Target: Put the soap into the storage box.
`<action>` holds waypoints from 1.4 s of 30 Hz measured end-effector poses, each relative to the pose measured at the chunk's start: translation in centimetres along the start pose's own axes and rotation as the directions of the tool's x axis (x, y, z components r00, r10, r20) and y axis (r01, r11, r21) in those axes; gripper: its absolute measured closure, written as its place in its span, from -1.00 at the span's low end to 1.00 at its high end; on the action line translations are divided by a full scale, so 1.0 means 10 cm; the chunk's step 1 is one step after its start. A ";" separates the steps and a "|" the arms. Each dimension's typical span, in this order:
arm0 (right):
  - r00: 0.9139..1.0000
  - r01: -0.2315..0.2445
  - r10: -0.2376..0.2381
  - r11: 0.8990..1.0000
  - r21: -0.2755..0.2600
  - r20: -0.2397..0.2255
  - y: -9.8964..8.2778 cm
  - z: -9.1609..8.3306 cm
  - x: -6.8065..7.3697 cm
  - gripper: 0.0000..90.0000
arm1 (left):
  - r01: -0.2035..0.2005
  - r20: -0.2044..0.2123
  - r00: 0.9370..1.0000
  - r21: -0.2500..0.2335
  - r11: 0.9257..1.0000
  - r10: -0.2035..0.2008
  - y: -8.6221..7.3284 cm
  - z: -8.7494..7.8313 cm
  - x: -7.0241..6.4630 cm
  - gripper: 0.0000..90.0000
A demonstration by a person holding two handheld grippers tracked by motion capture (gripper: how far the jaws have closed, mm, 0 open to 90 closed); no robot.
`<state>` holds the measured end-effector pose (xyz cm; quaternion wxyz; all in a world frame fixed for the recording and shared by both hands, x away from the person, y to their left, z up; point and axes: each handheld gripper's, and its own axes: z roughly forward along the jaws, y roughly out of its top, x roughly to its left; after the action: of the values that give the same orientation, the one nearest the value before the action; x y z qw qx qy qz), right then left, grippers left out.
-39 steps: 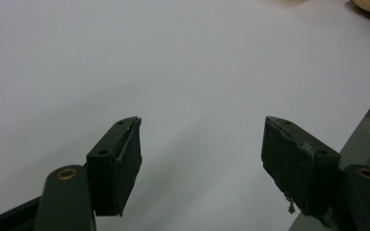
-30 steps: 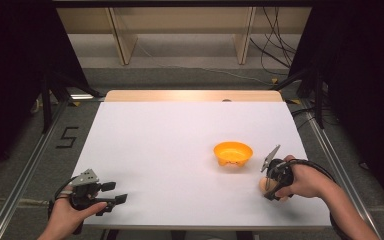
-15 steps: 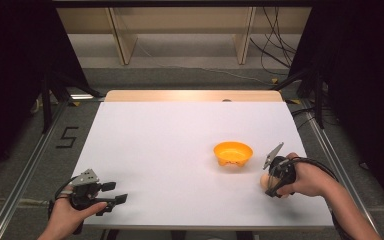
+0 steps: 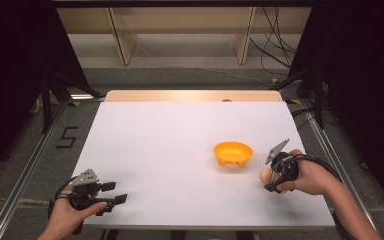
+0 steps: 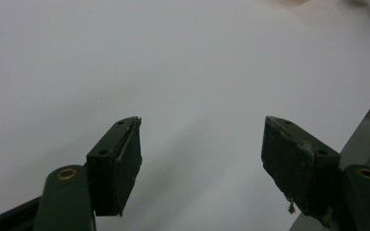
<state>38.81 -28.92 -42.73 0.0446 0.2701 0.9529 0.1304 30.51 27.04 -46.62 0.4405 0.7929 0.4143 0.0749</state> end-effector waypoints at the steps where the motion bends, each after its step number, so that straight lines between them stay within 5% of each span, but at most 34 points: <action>1: 1.000 -0.014 0.014 1.000 0.001 0.000 0.00 0.00 0.01 -0.26 | 0.000 0.000 1.000 0.000 1.000 0.000 0.00 0.00 0.00 -0.33; 12: 0.998 -0.047 0.051 0.995 -0.083 0.040 0.01 -0.08 -0.03 -0.26 | -0.001 0.001 1.000 -0.005 1.000 0.001 0.00 0.00 0.00 -0.33; 13: 0.999 -0.018 0.023 0.995 -0.102 0.044 0.01 -0.08 -0.05 -0.26 | -0.001 -0.009 1.000 0.003 1.000 0.001 0.00 -0.01 0.00 -0.33; 16: 0.997 -0.063 0.069 0.991 -0.121 0.042 0.00 -0.08 -0.03 -0.26 | 0.005 0.003 1.000 -0.010 1.000 -0.005 0.00 0.00 0.00 -0.33; 23: 0.996 -0.064 0.074 0.986 -0.154 0.054 0.00 -0.13 -0.05 -0.26 | -0.002 -0.012 1.000 0.003 1.000 0.002 0.00 -0.01 -0.01 -0.33; 28: 0.992 -0.107 0.118 0.978 -0.180 0.051 0.02 -0.16 -0.04 -0.26 | 0.003 0.001 1.000 -0.010 1.000 -0.003 0.00 0.00 0.00 -0.33; 31: 0.994 -0.057 0.077 0.972 -0.226 0.078 0.02 -0.15 -0.07 -0.26 | 0.004 0.001 1.000 -0.010 1.000 -0.004 0.00 0.00 0.00 -0.33; 34: 0.990 -0.112 0.128 0.970 -0.215 0.061 0.04 -0.18 -0.05 -0.26 | 0.003 0.001 1.000 -0.010 1.000 -0.003 0.00 0.00 0.00 -0.33; 42: 0.985 -0.124 0.150 0.955 -0.269 0.080 0.05 -0.20 -0.06 -0.26 | 0.003 0.001 1.000 -0.010 1.000 -0.003 0.00 0.00 0.00 -0.33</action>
<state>39.22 -29.29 -40.65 0.1182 0.3333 0.9028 0.2448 30.47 27.01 -46.62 0.4448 0.7899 0.4151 0.0760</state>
